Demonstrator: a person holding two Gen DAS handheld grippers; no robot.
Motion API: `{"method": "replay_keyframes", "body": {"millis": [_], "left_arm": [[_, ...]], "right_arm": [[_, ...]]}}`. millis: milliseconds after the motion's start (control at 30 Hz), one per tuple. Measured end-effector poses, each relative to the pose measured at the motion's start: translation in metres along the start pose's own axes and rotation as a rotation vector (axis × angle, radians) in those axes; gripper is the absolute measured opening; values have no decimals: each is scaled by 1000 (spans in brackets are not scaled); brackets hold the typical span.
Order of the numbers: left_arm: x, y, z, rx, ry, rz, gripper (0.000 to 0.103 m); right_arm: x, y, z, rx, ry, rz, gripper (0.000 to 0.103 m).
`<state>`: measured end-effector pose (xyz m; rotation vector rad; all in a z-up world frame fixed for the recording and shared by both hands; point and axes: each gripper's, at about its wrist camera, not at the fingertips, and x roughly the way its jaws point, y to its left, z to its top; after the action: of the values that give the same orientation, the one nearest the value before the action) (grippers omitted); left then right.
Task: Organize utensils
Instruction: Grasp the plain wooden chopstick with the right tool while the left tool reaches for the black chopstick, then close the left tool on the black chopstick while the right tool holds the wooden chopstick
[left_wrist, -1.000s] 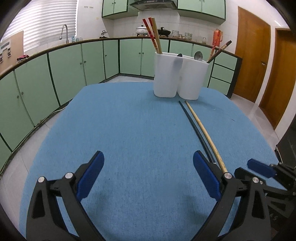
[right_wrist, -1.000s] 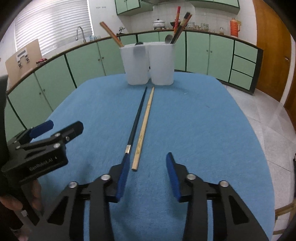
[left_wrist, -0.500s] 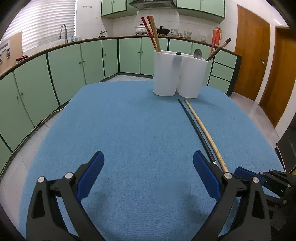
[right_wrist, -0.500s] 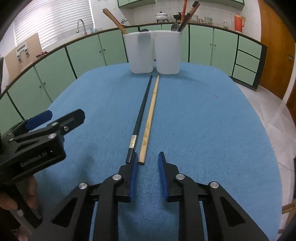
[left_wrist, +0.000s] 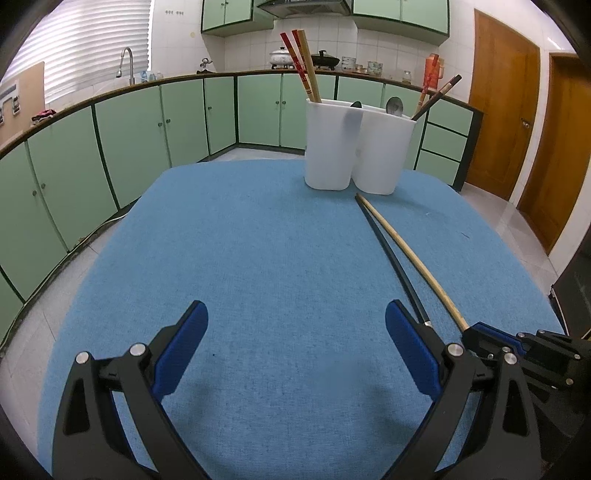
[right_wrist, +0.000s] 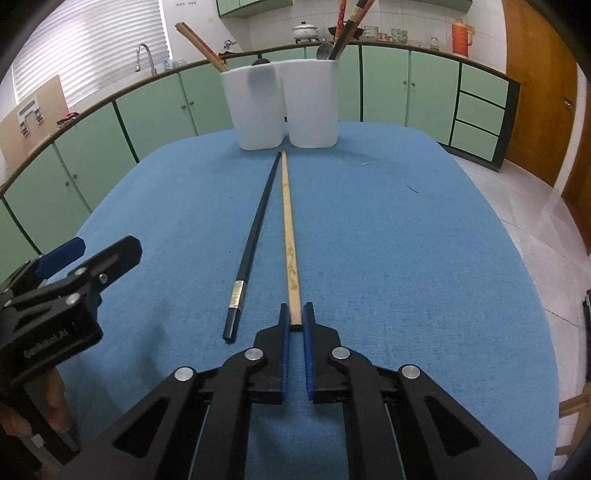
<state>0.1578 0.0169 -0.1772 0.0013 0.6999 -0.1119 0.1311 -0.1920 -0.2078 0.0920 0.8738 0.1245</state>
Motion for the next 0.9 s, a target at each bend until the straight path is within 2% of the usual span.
{"method": "replay_keyframes", "body": {"millis": [267, 467, 733, 900], "left_arm": [[0, -3, 0, 7, -1, -5, 94], [-1, -11, -1, 10, -1, -22, 94], [-3, -36, -4, 31, 10, -81, 94], [2, -53, -8, 24, 51, -117, 94]], "right_arm": [[2, 2, 0, -8, 5, -5, 7], [-1, -10, 0, 35, -6, -8, 7], [-12, -39, -8, 115, -16, -60, 7], [-18, -54, -12, 152, -23, -84, 7]]}}
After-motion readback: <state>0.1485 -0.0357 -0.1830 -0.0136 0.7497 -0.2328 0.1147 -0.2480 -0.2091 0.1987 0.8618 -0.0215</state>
